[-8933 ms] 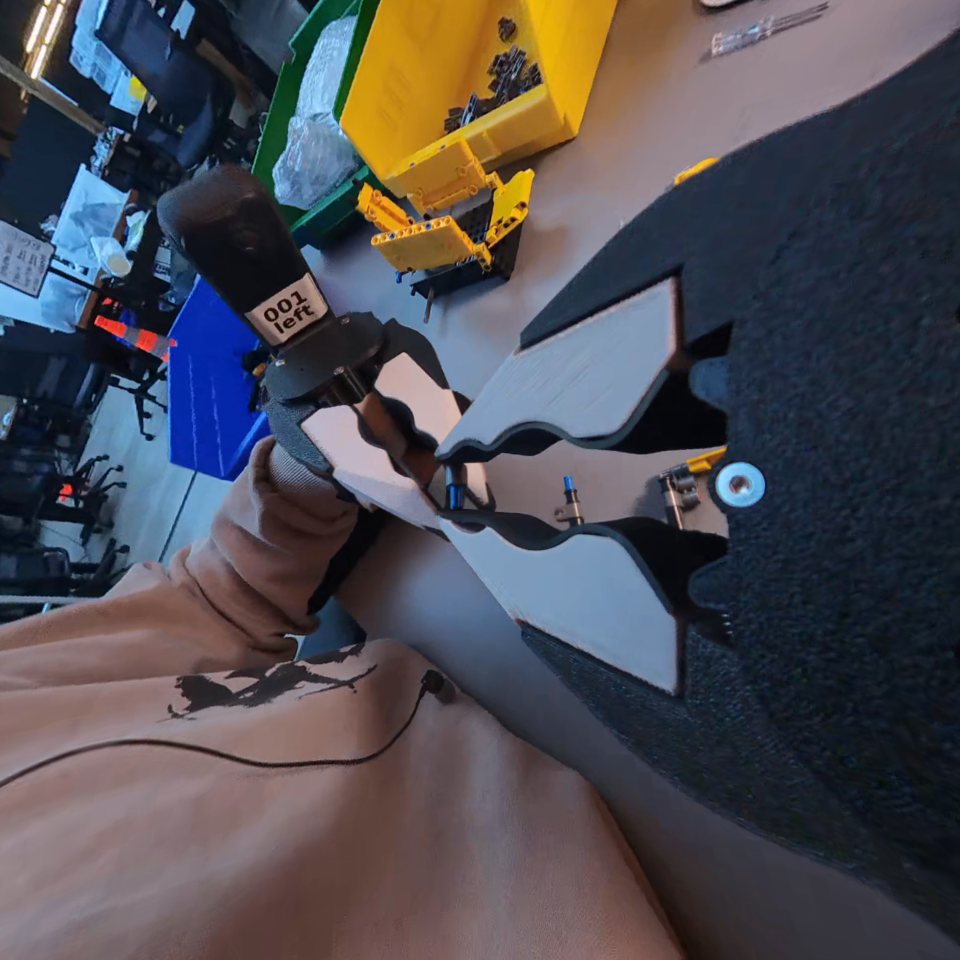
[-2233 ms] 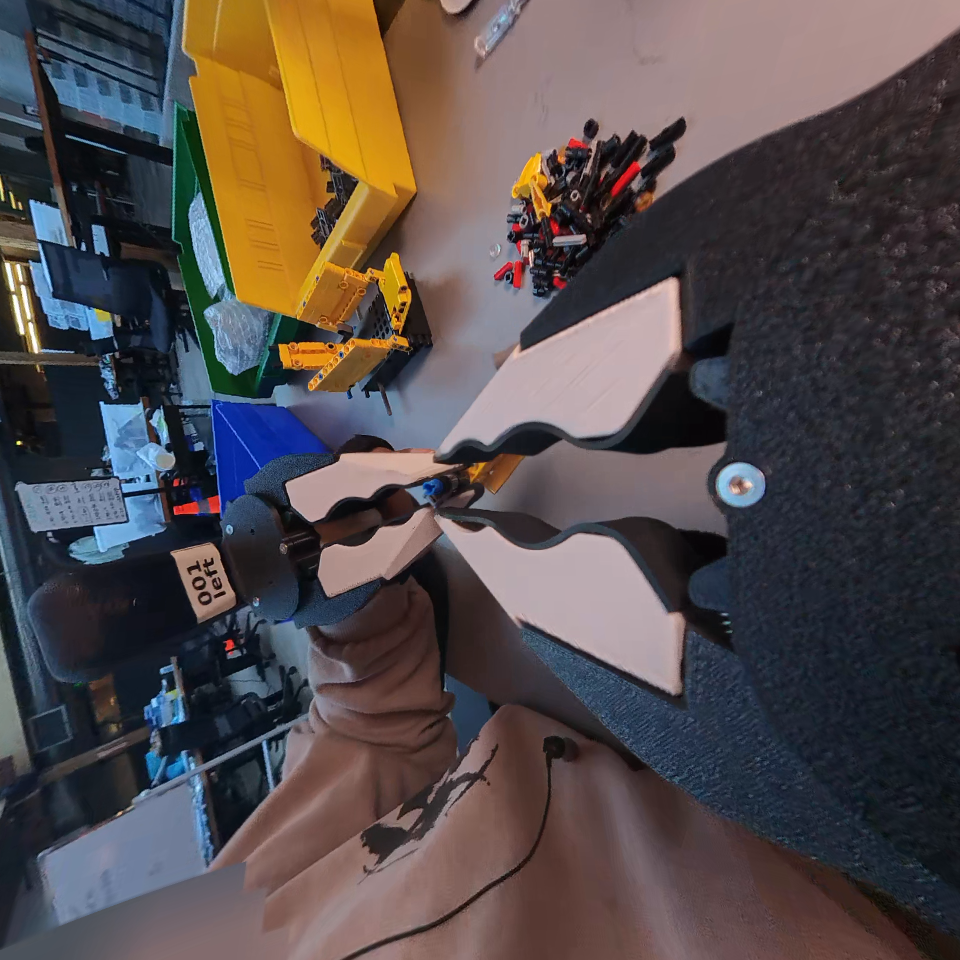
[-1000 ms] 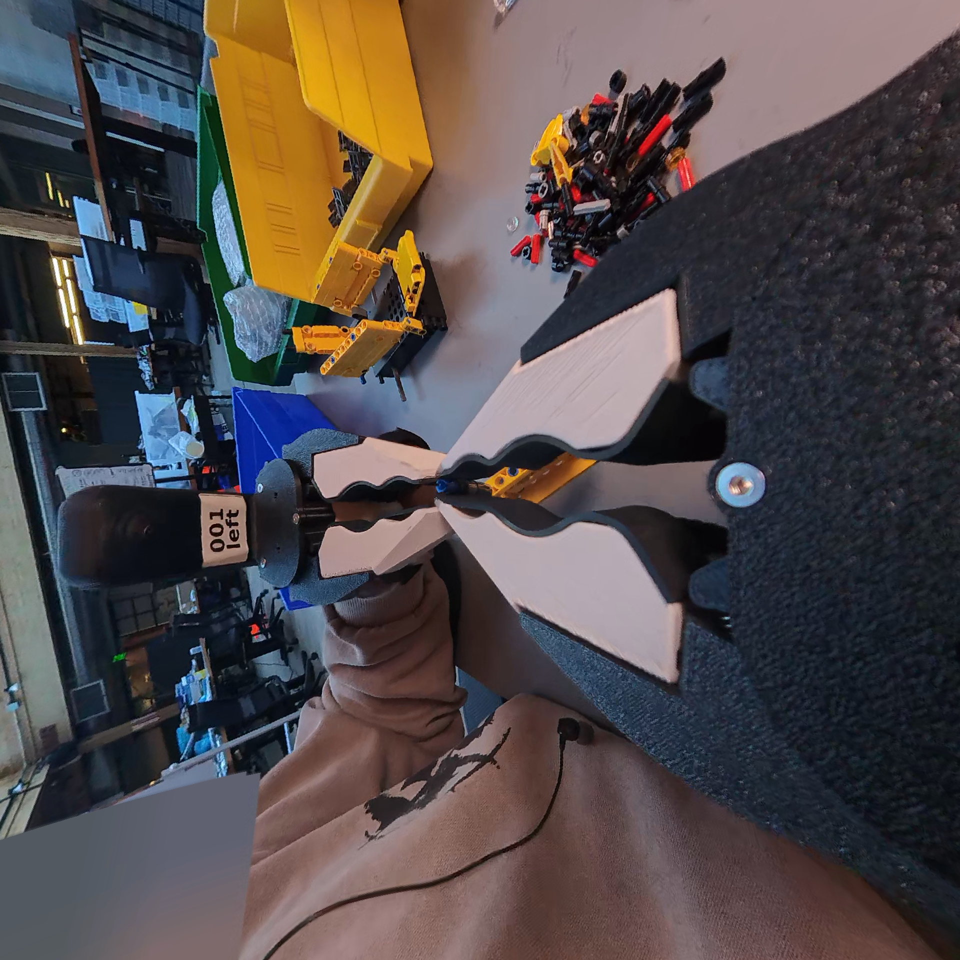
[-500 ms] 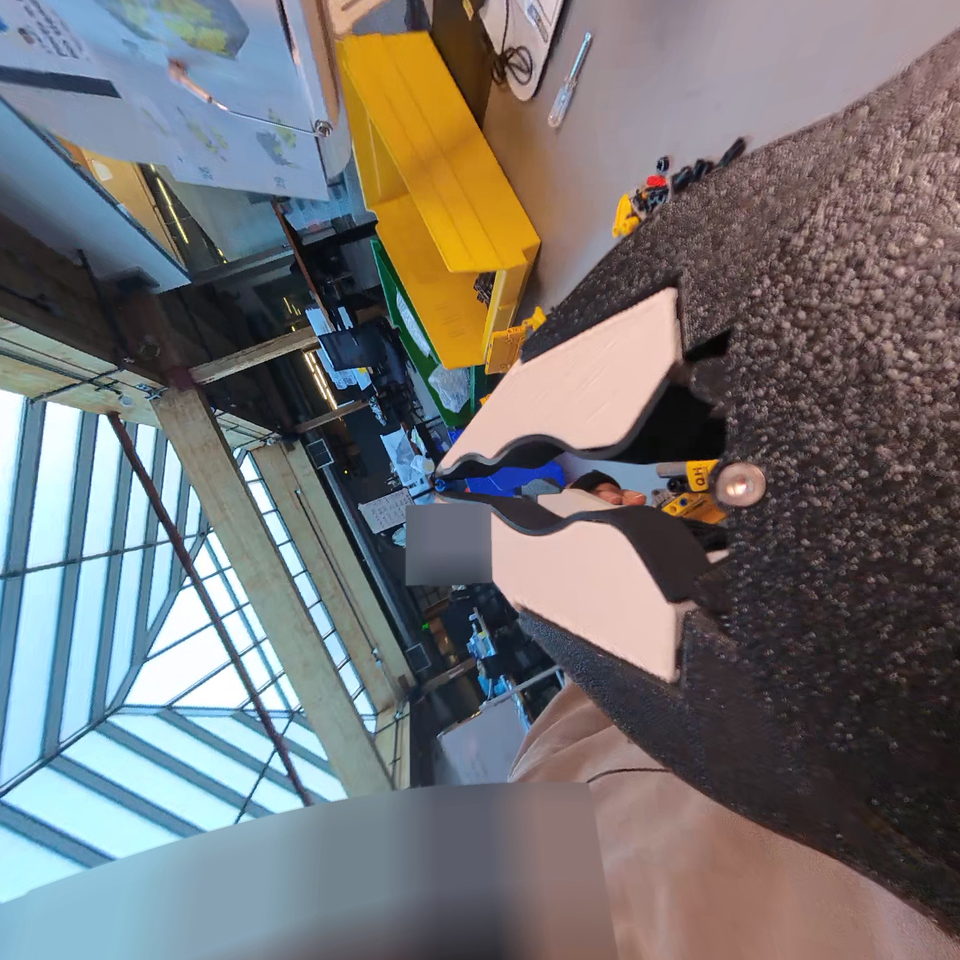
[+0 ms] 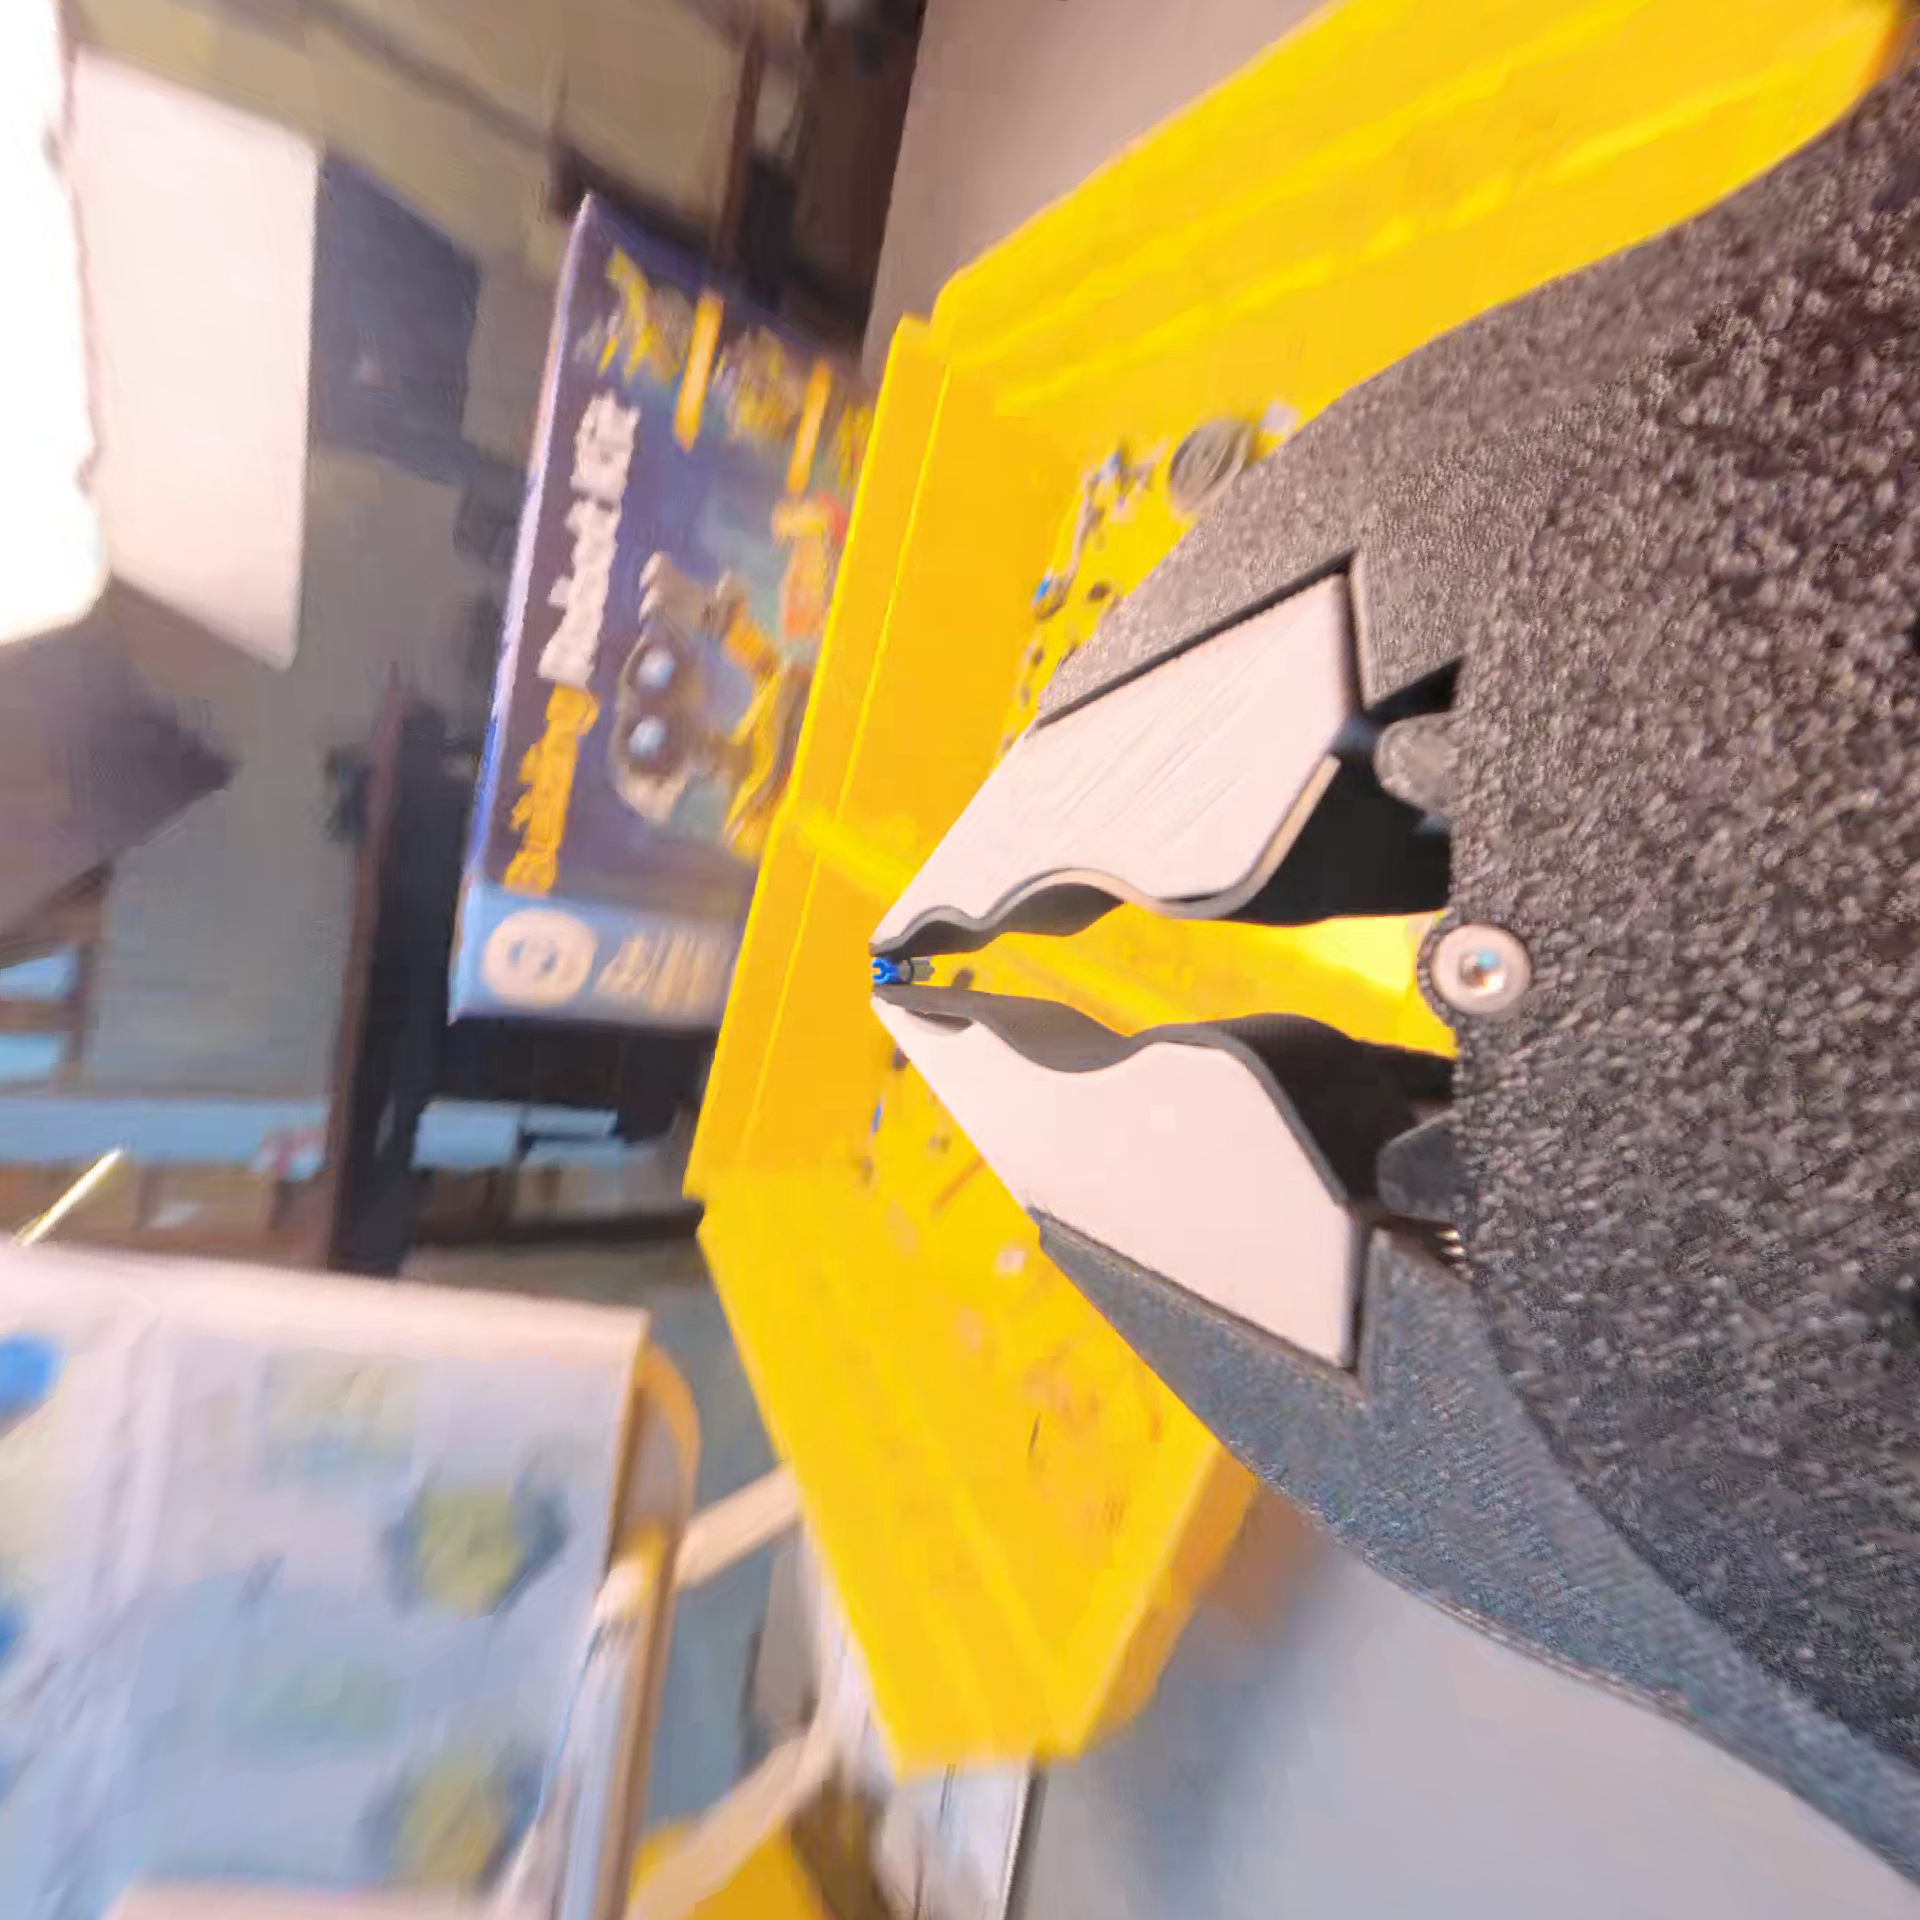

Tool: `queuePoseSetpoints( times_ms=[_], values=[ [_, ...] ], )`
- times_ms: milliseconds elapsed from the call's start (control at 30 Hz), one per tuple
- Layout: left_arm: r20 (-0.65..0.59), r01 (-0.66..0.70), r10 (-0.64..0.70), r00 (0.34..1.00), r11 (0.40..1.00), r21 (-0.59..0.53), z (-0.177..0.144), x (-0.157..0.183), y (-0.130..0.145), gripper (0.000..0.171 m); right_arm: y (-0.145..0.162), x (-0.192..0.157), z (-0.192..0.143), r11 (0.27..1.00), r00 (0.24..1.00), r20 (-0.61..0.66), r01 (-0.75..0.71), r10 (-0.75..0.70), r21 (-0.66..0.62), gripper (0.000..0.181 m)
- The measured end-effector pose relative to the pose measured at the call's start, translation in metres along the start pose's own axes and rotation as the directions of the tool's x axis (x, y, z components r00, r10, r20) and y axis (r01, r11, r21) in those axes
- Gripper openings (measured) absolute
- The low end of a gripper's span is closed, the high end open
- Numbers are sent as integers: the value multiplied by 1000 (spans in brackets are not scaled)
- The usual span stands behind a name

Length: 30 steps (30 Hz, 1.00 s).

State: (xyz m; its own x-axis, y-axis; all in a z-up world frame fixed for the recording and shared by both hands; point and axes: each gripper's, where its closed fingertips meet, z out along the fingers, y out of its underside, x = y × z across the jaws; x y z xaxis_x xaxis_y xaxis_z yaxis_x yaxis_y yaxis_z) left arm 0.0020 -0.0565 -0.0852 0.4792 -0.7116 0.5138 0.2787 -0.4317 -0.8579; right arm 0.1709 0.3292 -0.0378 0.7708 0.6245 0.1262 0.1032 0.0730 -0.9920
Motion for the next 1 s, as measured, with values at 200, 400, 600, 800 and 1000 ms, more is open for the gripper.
queuePoseSetpoints(
  times_ms=[200, 400, 600, 800, 1000],
  values=[
    [-34, 41, -40, 999, 999, 34, -2, 2, -5, 6, 43, 43, 0, 988, 994, -111, -4, -13, -152, 48],
    [-38, -29, 29, 999, 1000, 9, 2, 7, -1, 6, -49, -189, -78, 998, 685, 729, -44, 3, 37, 41],
    [-7, -179, 179, 984, 981, -69, 8, 12, 11, 6, -33, -357, -197, 997, 81, 996, 71, -34, 29, 18],
    [53, -308, 317, 947, 941, -141, 9, 10, 17, 6, -3, -384, -202, 985, 54, 998, 165, 38, -47, 17],
    [76, -360, 378, 923, 916, -177, 8, 7, 19, 6, 3, -387, -204, 980, 26, 995, 170, 99, -102, 9]
  ],
)
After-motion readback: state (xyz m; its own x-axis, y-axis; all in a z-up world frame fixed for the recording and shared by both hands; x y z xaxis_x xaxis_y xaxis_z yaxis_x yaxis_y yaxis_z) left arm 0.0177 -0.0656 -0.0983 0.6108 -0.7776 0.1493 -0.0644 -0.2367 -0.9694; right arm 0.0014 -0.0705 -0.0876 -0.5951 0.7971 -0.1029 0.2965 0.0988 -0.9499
